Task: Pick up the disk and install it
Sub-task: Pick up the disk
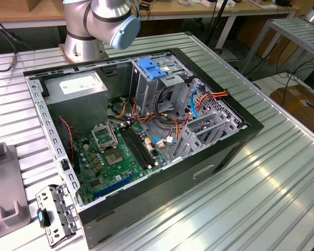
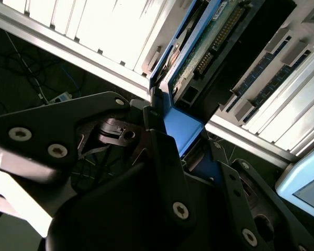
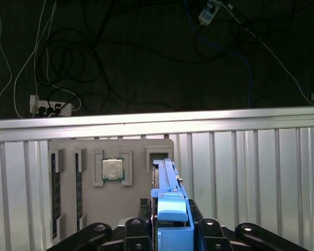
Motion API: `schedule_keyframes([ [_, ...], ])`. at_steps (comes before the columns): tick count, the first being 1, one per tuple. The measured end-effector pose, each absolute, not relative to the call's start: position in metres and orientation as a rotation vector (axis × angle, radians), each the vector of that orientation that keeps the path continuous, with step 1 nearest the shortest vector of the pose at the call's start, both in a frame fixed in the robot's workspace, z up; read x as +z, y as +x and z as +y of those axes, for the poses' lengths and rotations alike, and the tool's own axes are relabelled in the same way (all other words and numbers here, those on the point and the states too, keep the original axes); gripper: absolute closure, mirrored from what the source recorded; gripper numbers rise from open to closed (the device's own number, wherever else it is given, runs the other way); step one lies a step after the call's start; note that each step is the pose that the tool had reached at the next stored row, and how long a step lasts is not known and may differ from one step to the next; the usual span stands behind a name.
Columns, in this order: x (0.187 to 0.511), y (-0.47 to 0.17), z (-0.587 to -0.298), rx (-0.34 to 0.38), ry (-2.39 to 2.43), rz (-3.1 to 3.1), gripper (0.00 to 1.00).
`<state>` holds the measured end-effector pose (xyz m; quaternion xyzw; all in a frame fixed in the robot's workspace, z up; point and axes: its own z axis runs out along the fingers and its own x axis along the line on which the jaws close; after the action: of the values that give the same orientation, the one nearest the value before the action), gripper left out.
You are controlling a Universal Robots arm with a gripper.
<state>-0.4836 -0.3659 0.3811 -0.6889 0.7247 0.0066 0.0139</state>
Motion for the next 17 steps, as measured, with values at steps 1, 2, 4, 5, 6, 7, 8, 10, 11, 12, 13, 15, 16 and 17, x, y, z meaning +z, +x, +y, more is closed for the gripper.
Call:
schedule_keyframes([
  [1, 0.3817, -0.4836, -0.3659, 0.021, -2.145, 2.257, 0.63],
  [2, 0.3827, -0.4836, -0.3659, 0.021, -2.145, 2.257, 0.63],
  [4, 0.3840, -0.4836, -0.3659, 0.021, -2.145, 2.257, 0.63],
  [5, 0.3844, -0.4836, -0.3659, 0.021, -2.145, 2.257, 0.63],
  [6, 0.3848, -0.4836, -0.3659, 0.021, -2.145, 2.257, 0.63],
  [7, 0.3853, -0.4836, -0.3659, 0.021, -2.146, 2.257, 0.63],
  [8, 0.3857, -0.4836, -0.3659, 0.021, -2.145, 2.257, 0.63],
  [10, 0.3867, -0.4836, -0.3659, 0.021, -2.146, 2.257, 0.63],
  [11, 0.3872, -0.4836, -0.3659, 0.021, -2.146, 2.257, 0.63],
  [12, 0.3878, -0.4836, -0.3659, 0.021, -2.146, 2.257, 0.63],
  [13, 0.3883, -0.4836, -0.3659, 0.021, -2.146, 2.257, 0.63],
  [15, 0.3901, -0.4836, -0.3659, 0.022, -2.146, 2.258, 0.63],
  [16, 0.3907, -0.4836, -0.3659, 0.022, -2.146, 2.258, 0.63],
  [17, 0.3912, -0.4836, -0.3659, 0.022, -2.146, 2.258, 0.63],
])
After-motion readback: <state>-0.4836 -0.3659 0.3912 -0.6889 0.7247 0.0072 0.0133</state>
